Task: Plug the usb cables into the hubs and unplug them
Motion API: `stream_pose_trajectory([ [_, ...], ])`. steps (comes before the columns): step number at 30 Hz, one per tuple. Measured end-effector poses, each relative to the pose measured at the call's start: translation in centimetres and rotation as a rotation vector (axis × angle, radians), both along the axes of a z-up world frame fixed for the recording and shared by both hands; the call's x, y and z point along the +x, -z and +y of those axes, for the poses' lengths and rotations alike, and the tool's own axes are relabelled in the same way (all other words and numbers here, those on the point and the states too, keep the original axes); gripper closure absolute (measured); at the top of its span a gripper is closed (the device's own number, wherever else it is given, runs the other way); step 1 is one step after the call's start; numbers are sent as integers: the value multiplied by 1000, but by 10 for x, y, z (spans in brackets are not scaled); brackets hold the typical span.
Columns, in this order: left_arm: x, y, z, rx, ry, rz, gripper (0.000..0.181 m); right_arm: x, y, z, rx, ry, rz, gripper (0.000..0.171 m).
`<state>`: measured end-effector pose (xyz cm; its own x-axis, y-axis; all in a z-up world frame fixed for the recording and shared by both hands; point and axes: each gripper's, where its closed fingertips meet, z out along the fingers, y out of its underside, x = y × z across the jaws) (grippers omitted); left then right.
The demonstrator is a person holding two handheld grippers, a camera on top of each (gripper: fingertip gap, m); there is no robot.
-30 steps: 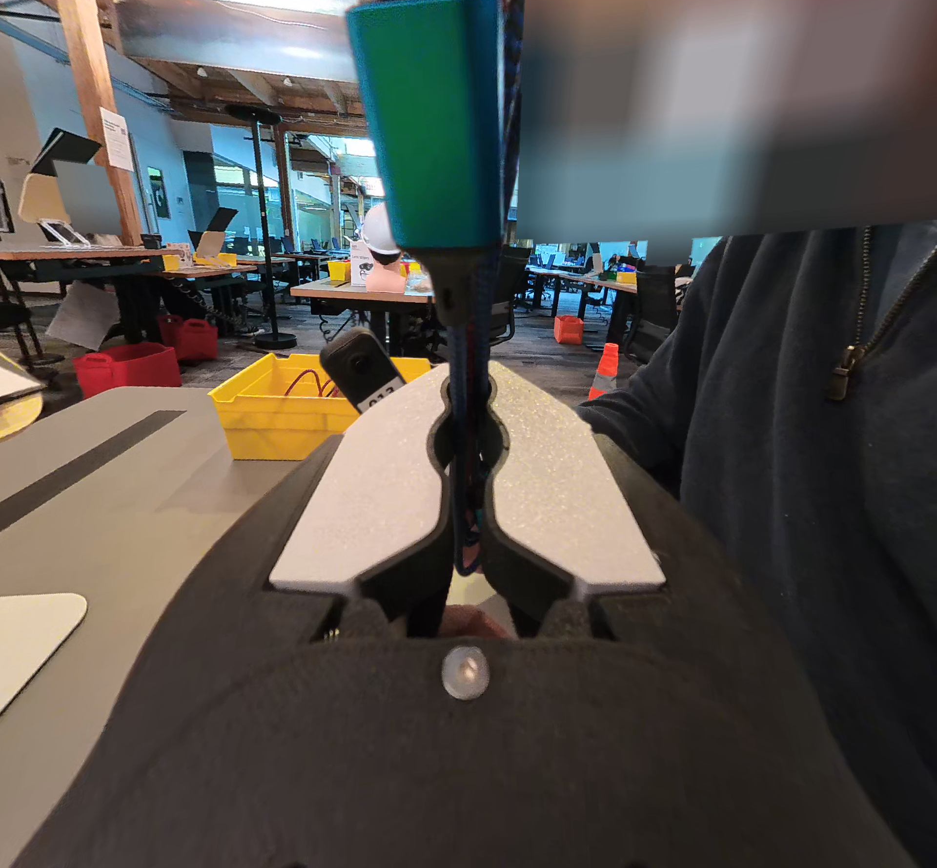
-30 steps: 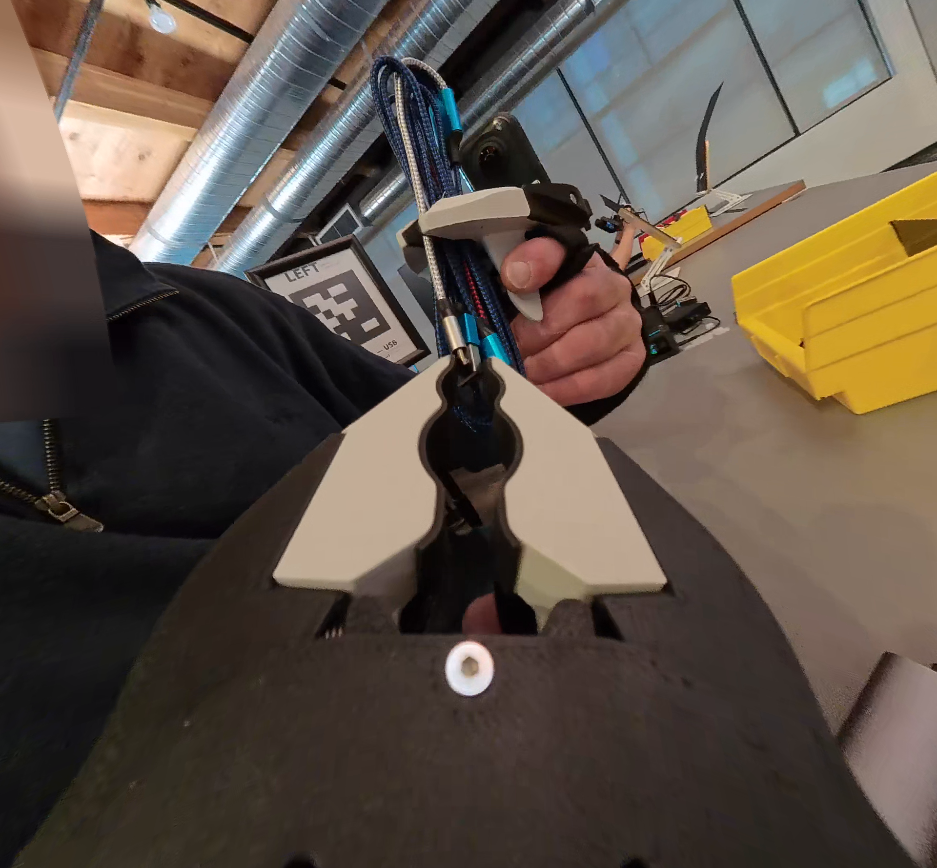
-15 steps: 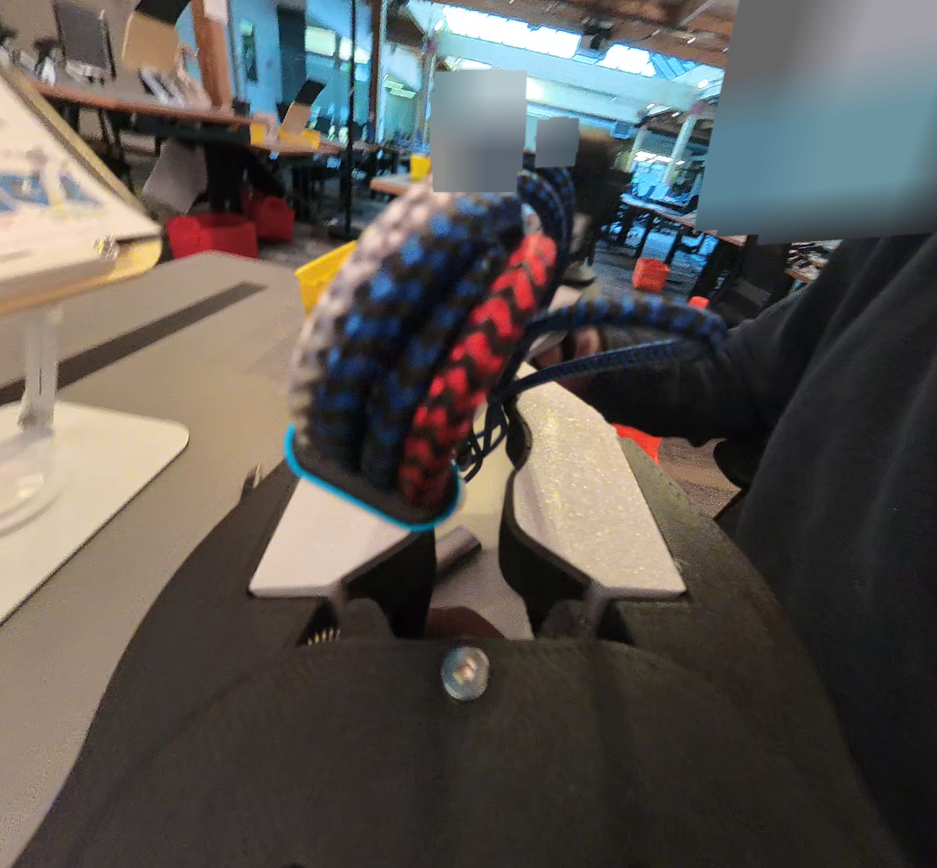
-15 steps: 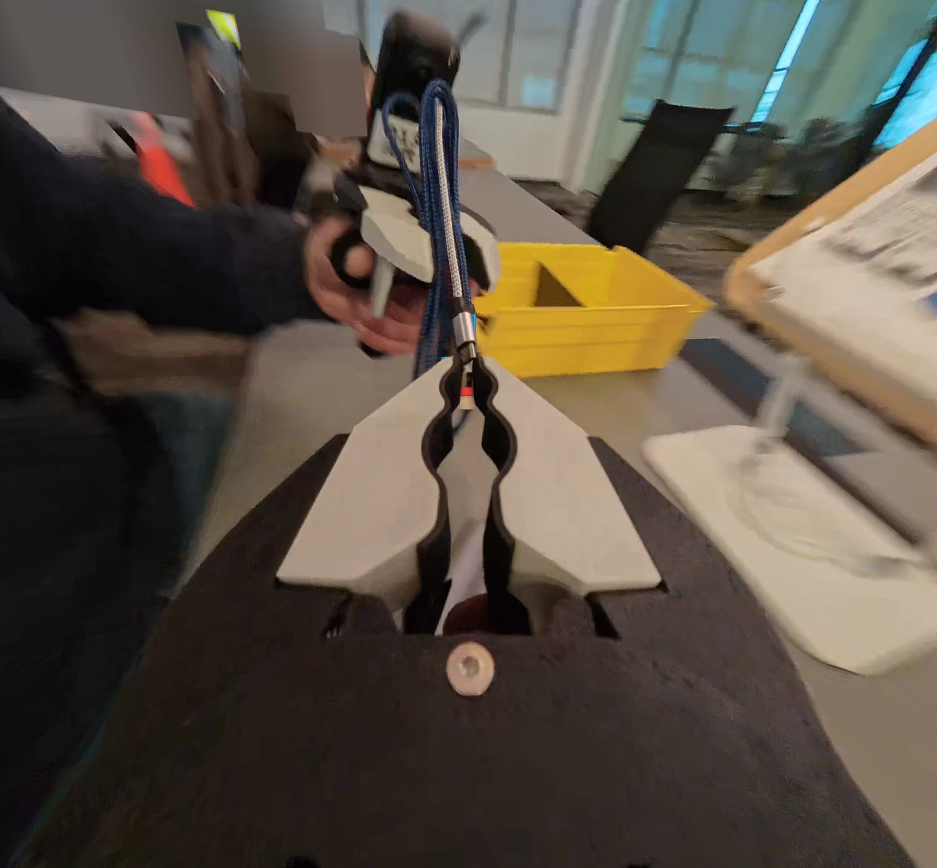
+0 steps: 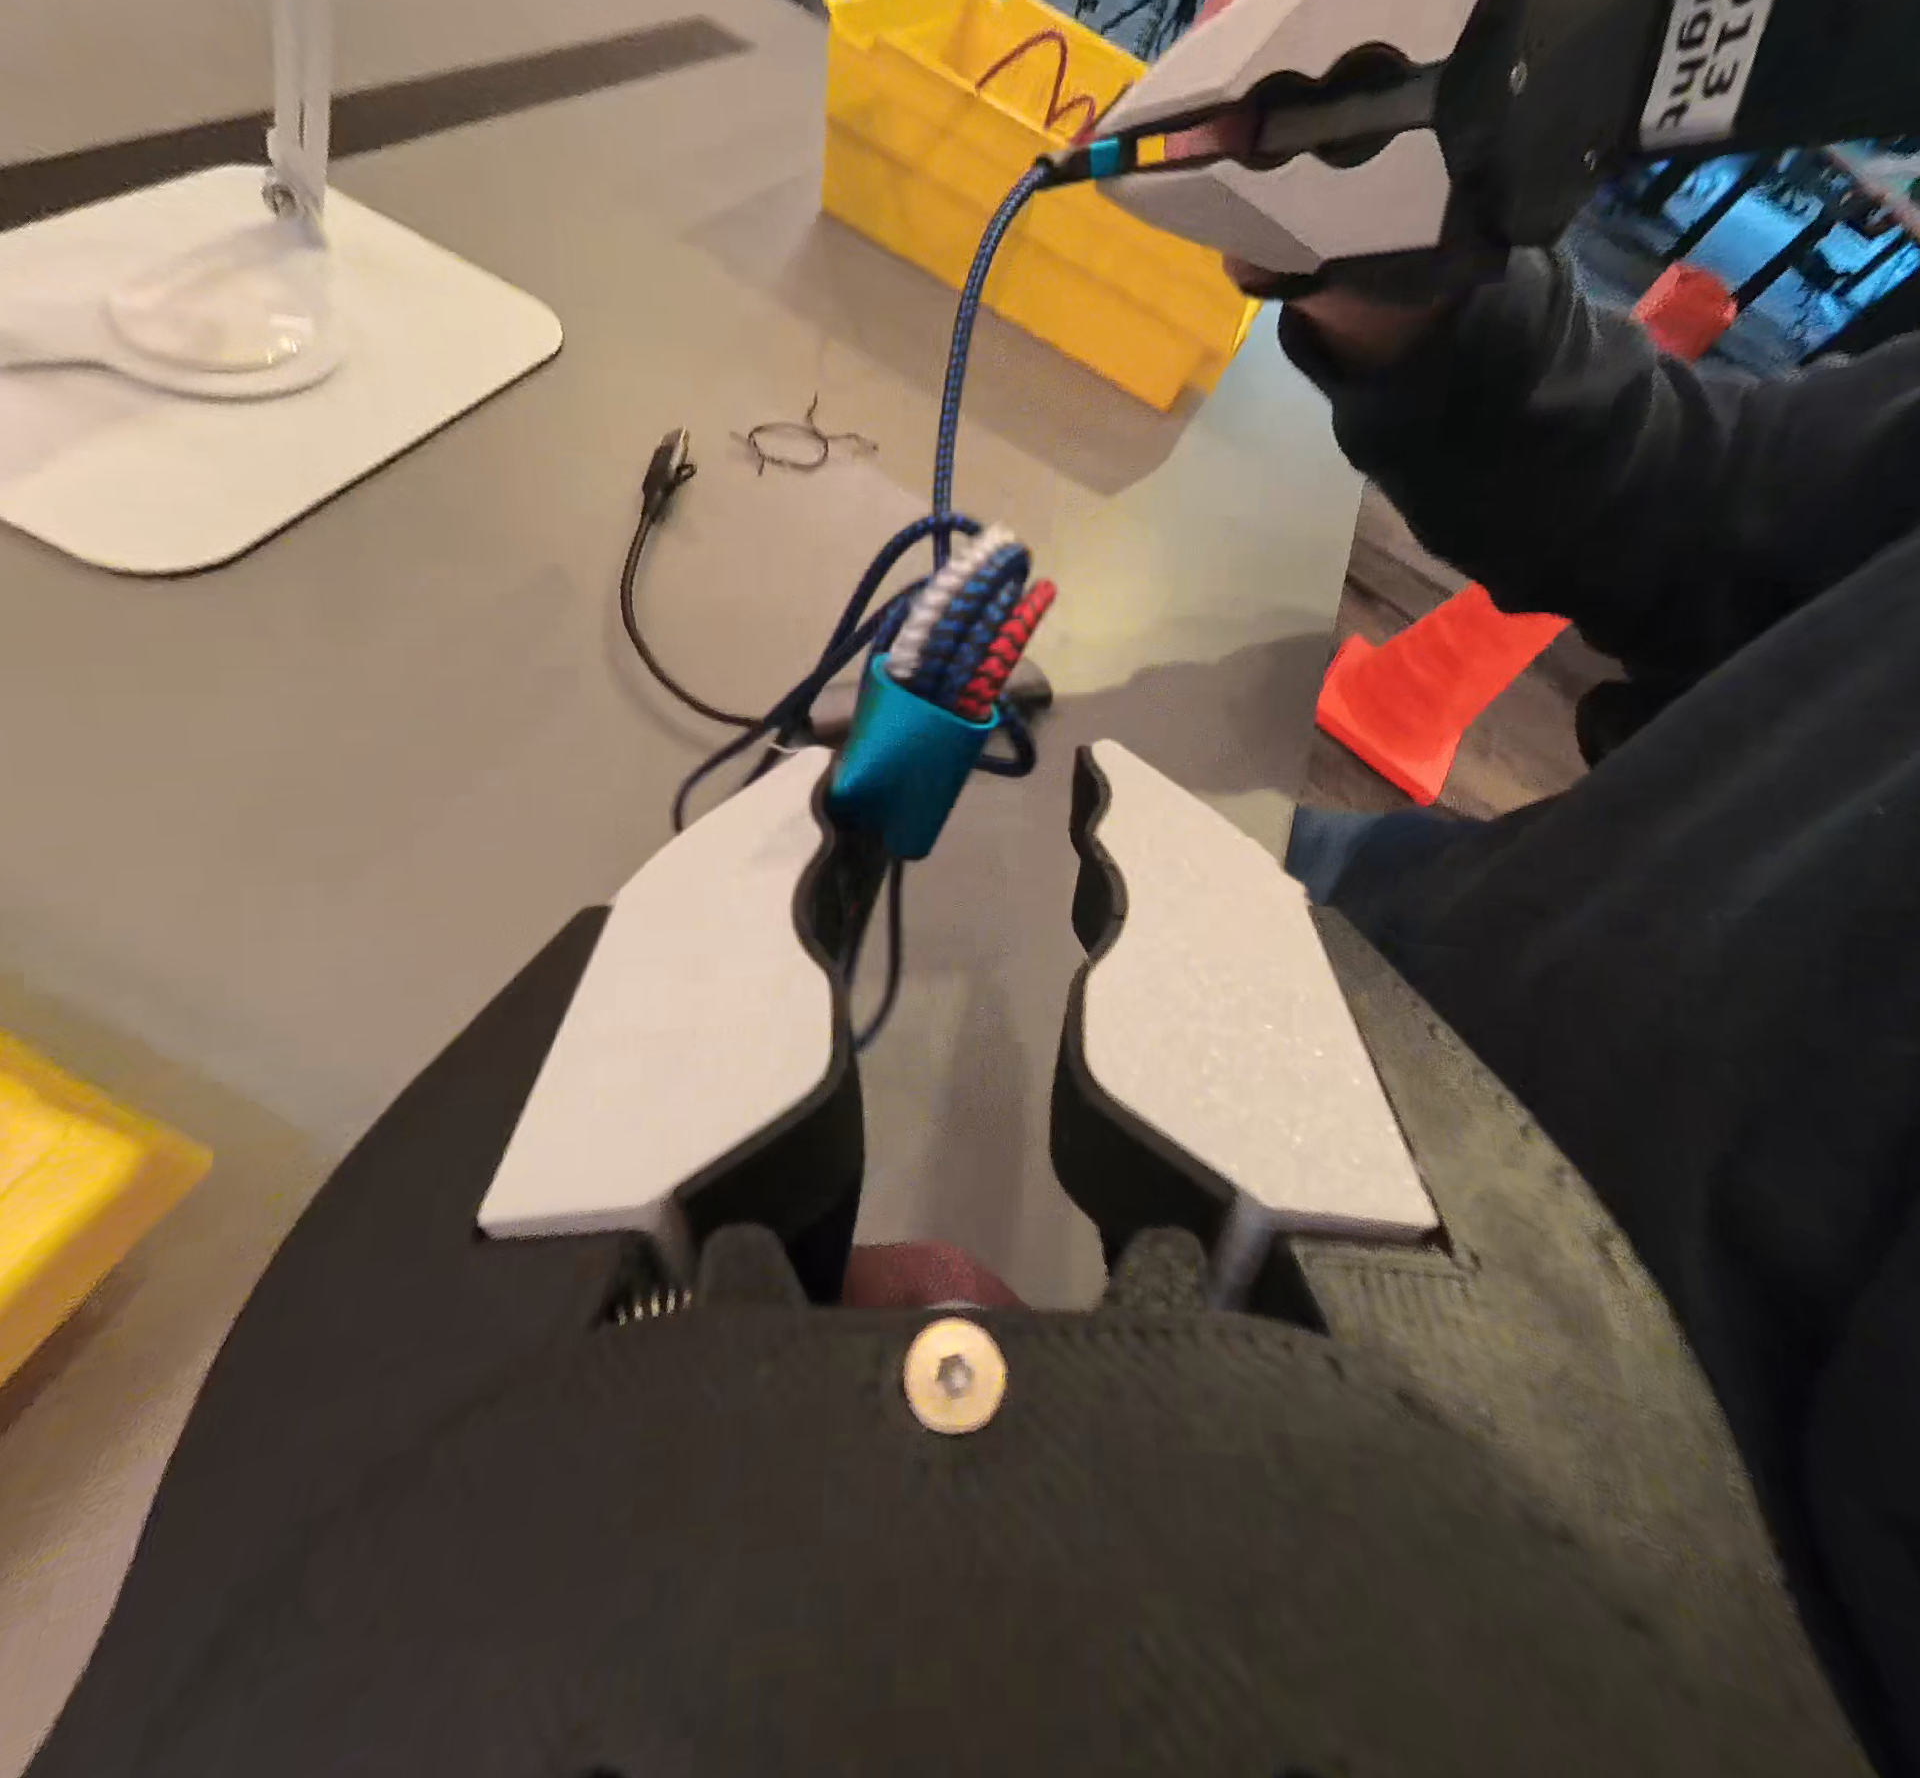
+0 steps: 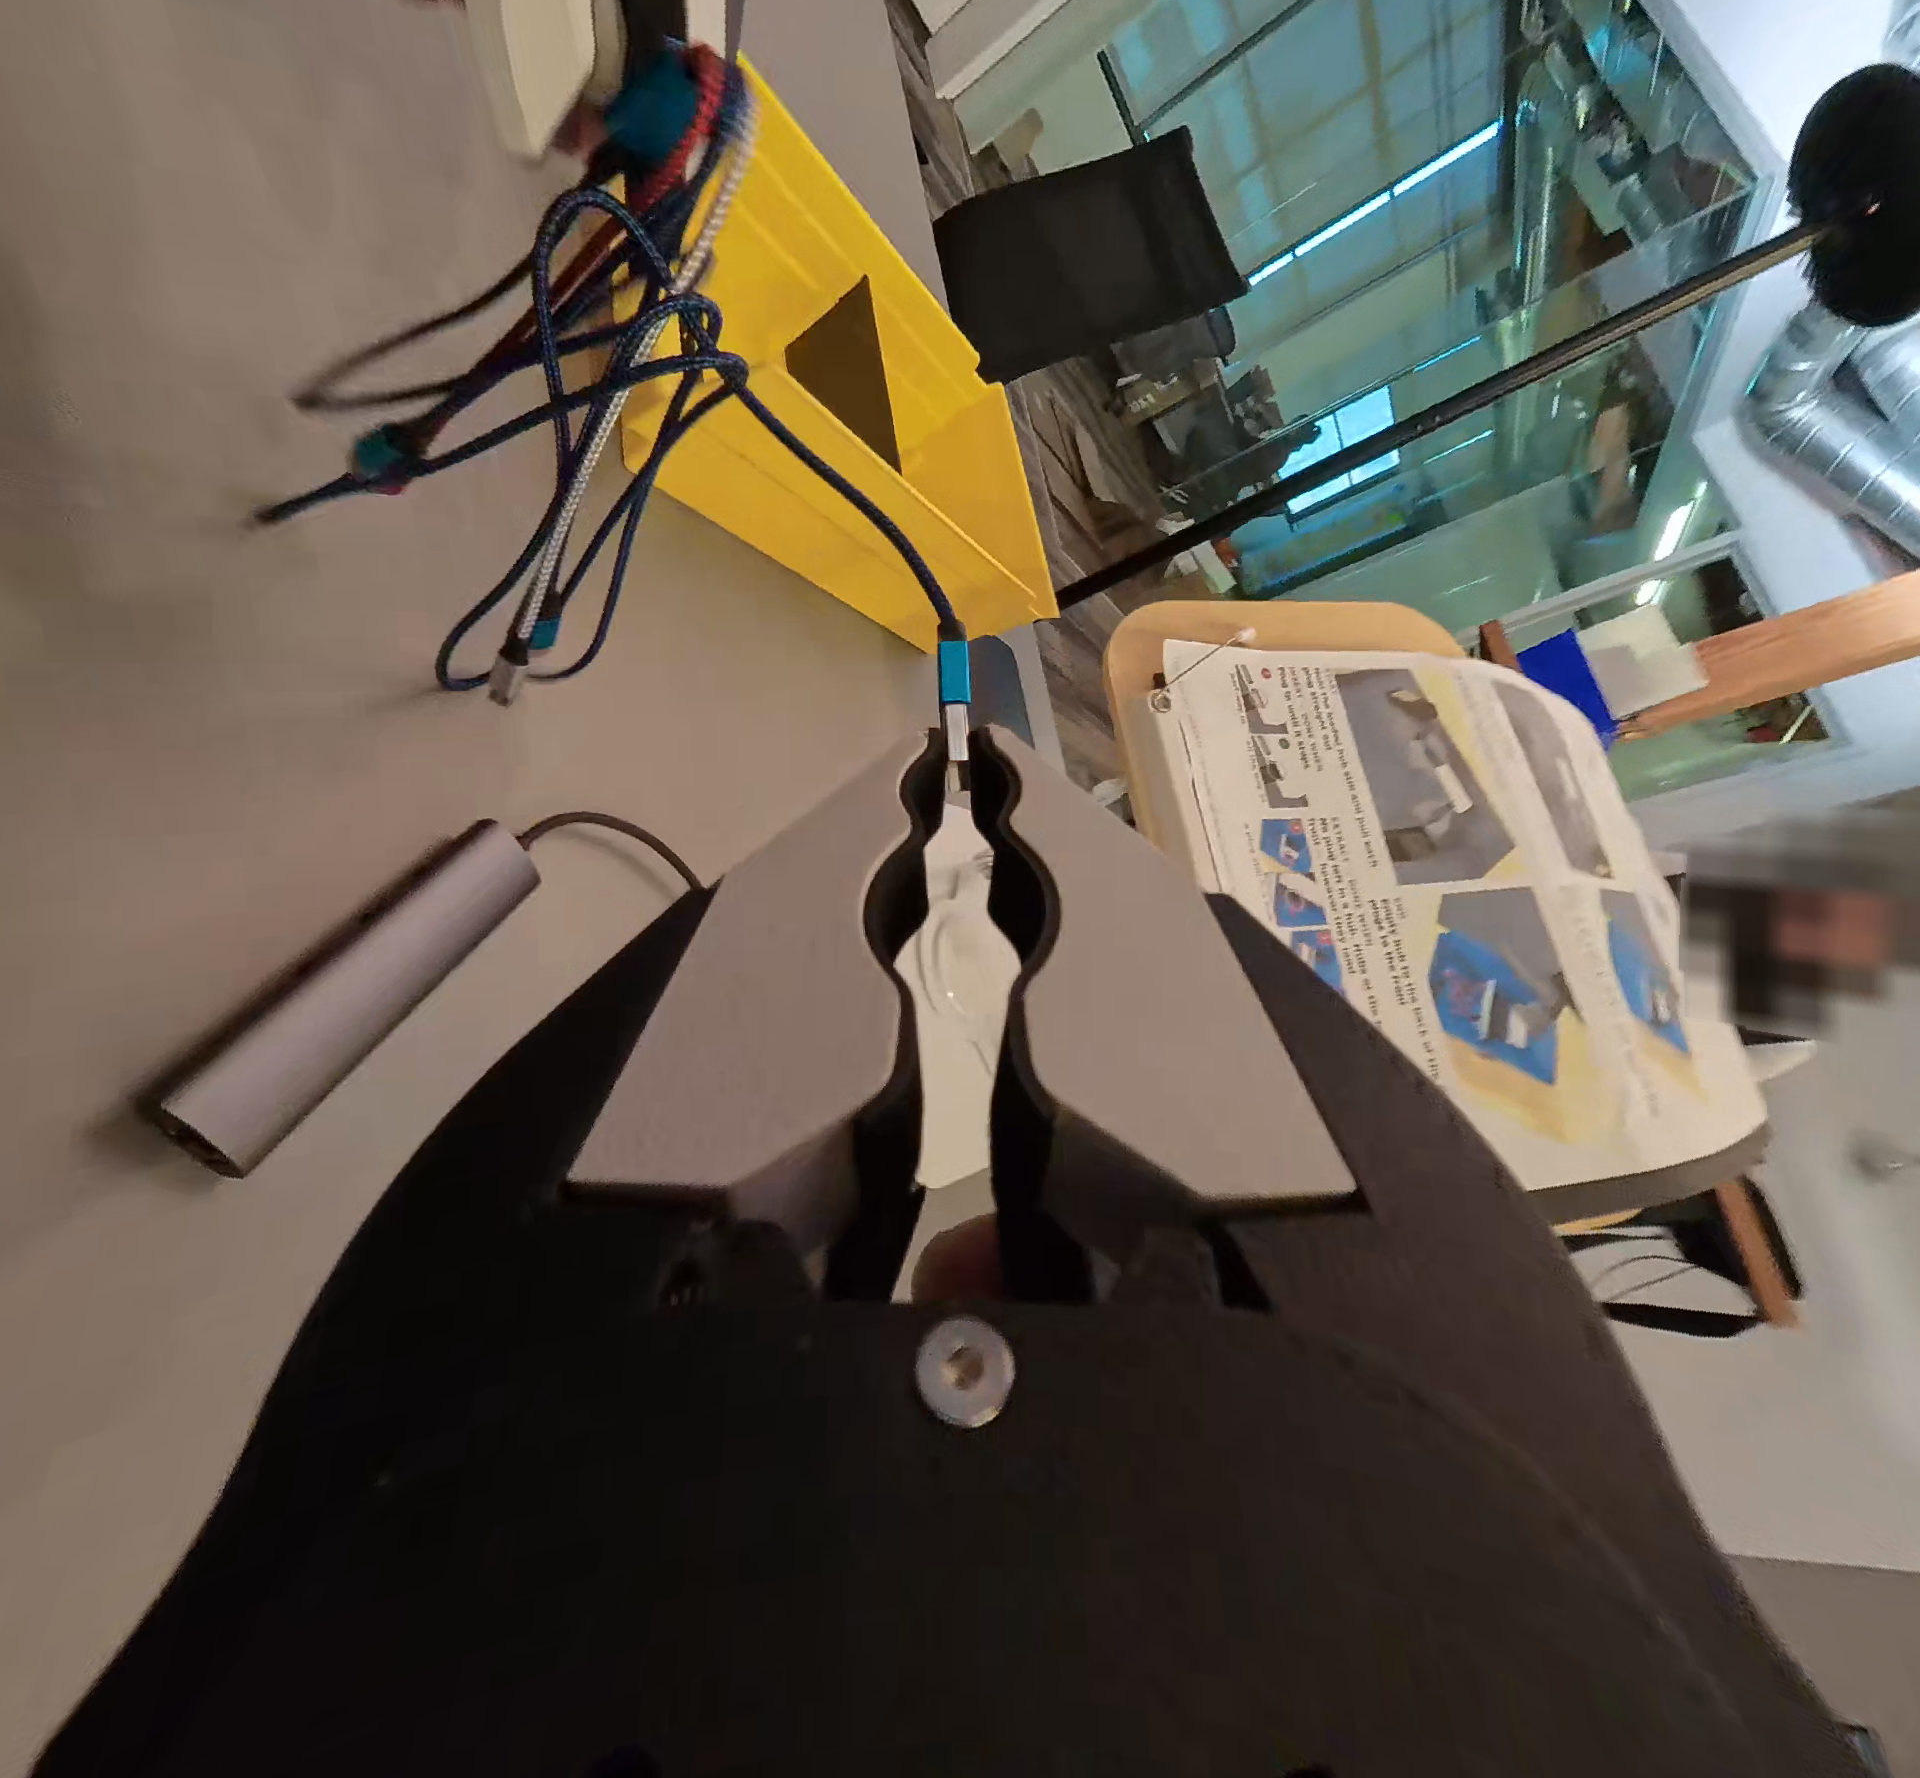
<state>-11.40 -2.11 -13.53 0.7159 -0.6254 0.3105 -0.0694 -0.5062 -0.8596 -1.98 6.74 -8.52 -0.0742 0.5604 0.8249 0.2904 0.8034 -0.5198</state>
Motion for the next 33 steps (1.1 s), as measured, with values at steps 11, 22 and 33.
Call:
stream_pose_trajectory([
  [11,-27,-55,-10,109,25,202,138,-5,0,-6,145,-12,3,169],
  [22,-18,-117,15,321,27,284,134,-15,-19,-15,224,-40,39,169],
  [33,65,-84,58,200,166,-32,142,-23,-28,-43,234,-101,136,169],
])
